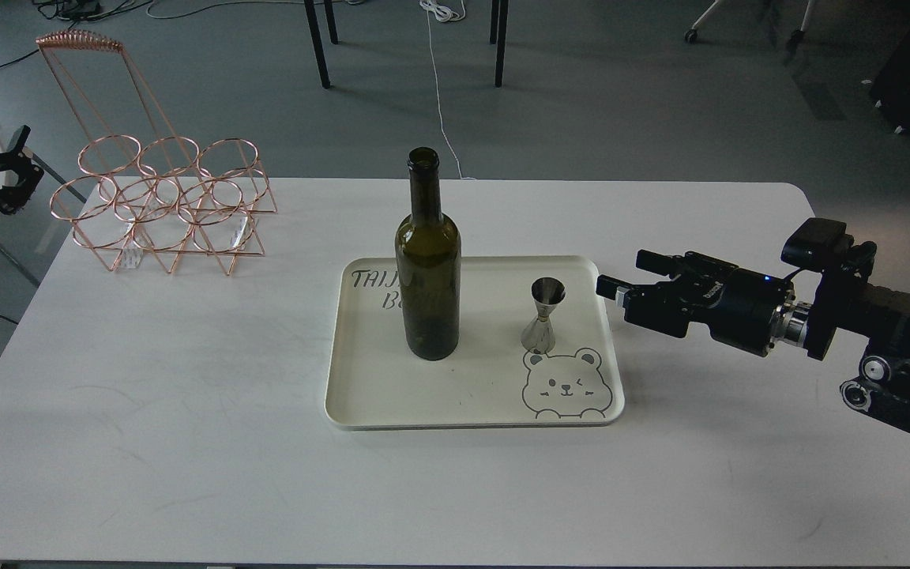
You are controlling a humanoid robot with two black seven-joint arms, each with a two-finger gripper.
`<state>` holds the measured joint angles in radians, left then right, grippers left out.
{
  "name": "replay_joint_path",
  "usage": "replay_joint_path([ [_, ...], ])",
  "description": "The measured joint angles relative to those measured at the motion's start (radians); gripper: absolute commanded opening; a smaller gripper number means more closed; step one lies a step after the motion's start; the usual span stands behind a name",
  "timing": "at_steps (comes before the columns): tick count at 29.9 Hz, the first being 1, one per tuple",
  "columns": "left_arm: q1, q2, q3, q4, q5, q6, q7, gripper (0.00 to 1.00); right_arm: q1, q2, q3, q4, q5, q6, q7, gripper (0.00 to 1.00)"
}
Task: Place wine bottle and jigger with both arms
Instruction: 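Grasp the metal jigger with the right gripper and lift it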
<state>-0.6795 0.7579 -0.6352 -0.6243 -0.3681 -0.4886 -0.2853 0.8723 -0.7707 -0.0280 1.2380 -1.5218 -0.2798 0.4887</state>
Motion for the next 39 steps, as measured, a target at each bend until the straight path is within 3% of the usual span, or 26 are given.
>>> replay_joint_path([
  [11, -0.002, 0.008, -0.009, 0.0, 0.0, 0.0, 0.002, 0.98, -0.051, 0.262, -0.01, -0.239, -0.036, -0.101, 0.0, 0.92],
  [17, 0.004, 0.007, -0.006, 0.0, 0.0, 0.0, 0.002, 0.98, -0.018, 0.36, -0.011, -0.329, -0.038, -0.102, 0.0, 0.79],
  [21, 0.01, 0.006, -0.006, 0.0, 0.0, 0.0, 0.001, 0.98, -0.007, 0.411, -0.016, -0.362, -0.039, -0.099, 0.0, 0.64],
  [30, 0.01, 0.038, -0.008, 0.001, -0.005, 0.0, -0.001, 0.98, -0.004, 0.422, -0.075, -0.383, -0.04, -0.094, 0.0, 0.45],
  [35, 0.008, 0.041, -0.009, 0.002, -0.005, 0.0, -0.001, 0.98, 0.0, 0.422, -0.08, -0.385, -0.04, -0.094, 0.0, 0.26],
  [39, 0.005, 0.043, -0.009, 0.002, -0.005, 0.0, -0.002, 0.98, 0.006, 0.42, -0.09, -0.384, -0.04, -0.095, 0.0, 0.18],
])
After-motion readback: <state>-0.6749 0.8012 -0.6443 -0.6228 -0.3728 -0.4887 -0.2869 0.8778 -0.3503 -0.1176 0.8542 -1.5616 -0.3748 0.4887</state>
